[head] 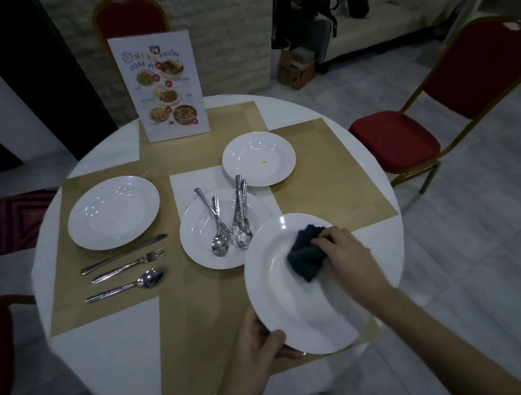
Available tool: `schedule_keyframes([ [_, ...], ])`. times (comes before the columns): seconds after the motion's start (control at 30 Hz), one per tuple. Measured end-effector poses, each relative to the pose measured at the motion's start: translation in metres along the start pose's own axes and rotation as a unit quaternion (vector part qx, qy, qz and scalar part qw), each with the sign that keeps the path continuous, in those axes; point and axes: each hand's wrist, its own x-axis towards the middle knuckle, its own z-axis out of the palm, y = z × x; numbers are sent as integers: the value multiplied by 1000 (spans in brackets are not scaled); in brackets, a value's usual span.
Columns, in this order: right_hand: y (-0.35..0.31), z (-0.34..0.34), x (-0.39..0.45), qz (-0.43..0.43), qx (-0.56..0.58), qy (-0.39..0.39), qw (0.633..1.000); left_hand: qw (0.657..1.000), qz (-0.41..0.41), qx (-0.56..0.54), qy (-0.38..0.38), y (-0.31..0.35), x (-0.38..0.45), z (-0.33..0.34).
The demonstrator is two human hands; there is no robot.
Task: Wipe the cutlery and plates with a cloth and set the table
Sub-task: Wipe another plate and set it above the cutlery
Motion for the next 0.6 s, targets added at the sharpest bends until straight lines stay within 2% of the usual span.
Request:
schedule_keyframes([
  [0.07,-35,14,3,30,65,-5,997,1000,6,8,-6,-3,7,8],
  [0.1,-52,20,1,8,84,-15,996,1000,4,8,3,-5,11,8],
  [0.17,-68,27,-9,-75,108,-60,989,999,-14,-19,45,-10,17,-2],
  [0.27,-46,16,-18,-201,60,-103,972,995,-14,-71,75,-5,13,-24],
  [0.37,0,4,-19,-146,-9,-50,988,996,2,-67,56,2,4,-31],
  [0.47,14,4,-10,40,6,13,999,999,-6,-31,13,1,3,-18],
  [0.5,3,8,-5,74,23,25,997,1000,-10,-18,0,-1,5,-10],
  [0.53,-14,13,-2,94,65,30,993,1000,-15,-8,-11,-3,8,-3],
  [0.6,-49,30,1,29,88,25,995,1000,-20,-10,-21,-5,13,6],
])
